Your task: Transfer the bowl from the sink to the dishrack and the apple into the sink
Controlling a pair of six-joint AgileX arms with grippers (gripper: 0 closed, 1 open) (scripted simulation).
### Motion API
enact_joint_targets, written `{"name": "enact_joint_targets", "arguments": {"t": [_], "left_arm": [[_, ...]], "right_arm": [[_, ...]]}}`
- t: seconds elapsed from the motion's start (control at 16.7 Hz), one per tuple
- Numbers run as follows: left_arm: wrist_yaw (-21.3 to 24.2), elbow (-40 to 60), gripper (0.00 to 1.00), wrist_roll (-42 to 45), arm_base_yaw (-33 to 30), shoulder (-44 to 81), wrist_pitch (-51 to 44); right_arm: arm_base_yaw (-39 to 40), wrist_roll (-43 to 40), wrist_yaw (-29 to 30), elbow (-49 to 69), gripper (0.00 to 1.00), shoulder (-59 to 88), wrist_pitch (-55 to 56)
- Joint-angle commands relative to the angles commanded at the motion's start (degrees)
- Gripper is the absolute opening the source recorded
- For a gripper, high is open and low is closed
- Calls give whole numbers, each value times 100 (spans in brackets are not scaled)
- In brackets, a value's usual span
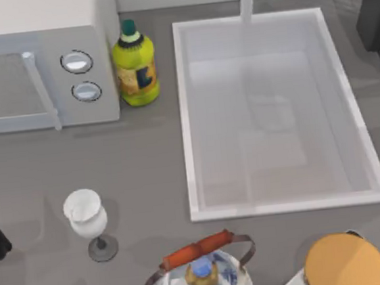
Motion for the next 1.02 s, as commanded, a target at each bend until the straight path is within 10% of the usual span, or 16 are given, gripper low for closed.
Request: {"name": "enact_joint_targets", "arguments": {"t": [1.02], "left_arm": [[0,0,100,0,0,0,0]], "right_arm": [[4187,1447,2950,-2903,0,-606,9018]]}}
